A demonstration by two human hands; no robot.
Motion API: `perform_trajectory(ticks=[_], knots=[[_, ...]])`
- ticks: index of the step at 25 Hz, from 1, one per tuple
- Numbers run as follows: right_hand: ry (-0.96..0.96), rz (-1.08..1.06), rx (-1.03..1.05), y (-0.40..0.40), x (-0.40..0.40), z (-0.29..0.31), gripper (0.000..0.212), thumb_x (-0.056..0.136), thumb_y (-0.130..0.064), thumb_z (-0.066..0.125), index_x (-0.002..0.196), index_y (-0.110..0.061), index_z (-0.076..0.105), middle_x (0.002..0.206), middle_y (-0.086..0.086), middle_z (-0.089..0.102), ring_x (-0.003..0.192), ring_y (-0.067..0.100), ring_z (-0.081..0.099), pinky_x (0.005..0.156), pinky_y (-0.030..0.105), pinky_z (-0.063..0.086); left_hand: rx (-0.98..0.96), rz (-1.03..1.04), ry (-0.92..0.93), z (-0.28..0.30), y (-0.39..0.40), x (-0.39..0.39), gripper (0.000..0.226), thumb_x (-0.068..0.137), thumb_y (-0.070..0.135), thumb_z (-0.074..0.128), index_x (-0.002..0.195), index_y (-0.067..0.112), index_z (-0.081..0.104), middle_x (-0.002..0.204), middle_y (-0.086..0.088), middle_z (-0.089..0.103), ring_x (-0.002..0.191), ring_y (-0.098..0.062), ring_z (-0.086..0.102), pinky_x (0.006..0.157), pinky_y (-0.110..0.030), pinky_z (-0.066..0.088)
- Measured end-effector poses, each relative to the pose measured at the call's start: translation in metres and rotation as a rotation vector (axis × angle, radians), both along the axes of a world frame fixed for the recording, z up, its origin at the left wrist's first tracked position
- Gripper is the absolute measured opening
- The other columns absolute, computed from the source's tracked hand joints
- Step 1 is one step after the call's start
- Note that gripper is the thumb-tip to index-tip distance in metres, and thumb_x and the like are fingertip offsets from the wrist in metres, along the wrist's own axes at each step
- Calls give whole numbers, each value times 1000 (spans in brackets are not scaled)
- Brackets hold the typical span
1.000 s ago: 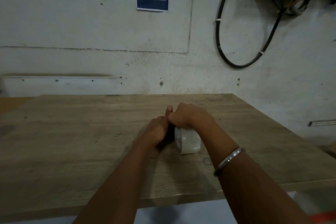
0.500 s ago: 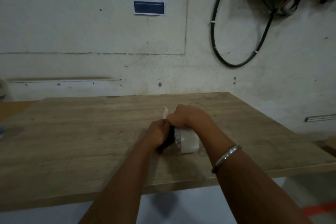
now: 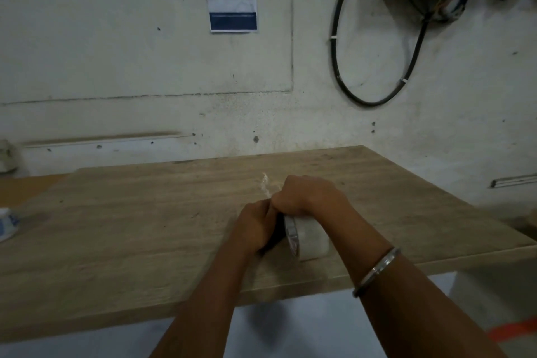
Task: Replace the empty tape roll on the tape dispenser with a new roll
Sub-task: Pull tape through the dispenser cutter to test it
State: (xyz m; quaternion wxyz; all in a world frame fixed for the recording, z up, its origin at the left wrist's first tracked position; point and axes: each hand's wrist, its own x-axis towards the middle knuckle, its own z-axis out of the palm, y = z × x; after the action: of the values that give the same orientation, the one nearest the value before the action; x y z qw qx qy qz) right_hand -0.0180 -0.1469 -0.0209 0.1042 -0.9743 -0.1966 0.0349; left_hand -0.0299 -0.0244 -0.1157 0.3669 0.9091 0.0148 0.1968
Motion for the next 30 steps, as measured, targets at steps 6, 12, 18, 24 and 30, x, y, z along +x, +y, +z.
perform_trajectory(ticks=[6,12,18,24,30], knots=[[111,35,-169,11,11,13,58,83,-45,53,132,-13,54,136,14,55,119,31,56,101,46,45,-92,-66,-5,-1,5,-3,36,101,27,46,82,8,70,83,-12,72,75,-19,62,65,-32,42],[104,19,-247,19,16,10,63,82,-47,52,135,-13,52,137,14,55,119,32,57,102,47,45,-302,-119,80,-6,7,1,30,92,28,48,73,28,71,79,-1,73,72,-14,65,68,-34,48],[134,22,-157,15,18,8,56,83,-44,50,130,-12,55,134,14,57,116,32,57,101,47,46,-360,-107,71,-6,7,4,28,89,28,52,72,24,74,80,-8,74,74,-20,63,75,-42,48],[124,40,-152,12,19,6,54,81,-42,55,125,-12,57,129,15,59,112,33,59,98,46,48,-289,-108,82,-1,5,0,29,87,28,49,67,28,70,78,-9,72,71,-19,61,71,-35,42],[114,48,-115,9,20,3,57,86,-44,50,132,-10,54,135,16,56,117,33,57,101,47,46,-319,-104,91,-8,9,7,32,92,27,49,72,20,73,71,-1,69,68,-17,59,71,-37,42]])
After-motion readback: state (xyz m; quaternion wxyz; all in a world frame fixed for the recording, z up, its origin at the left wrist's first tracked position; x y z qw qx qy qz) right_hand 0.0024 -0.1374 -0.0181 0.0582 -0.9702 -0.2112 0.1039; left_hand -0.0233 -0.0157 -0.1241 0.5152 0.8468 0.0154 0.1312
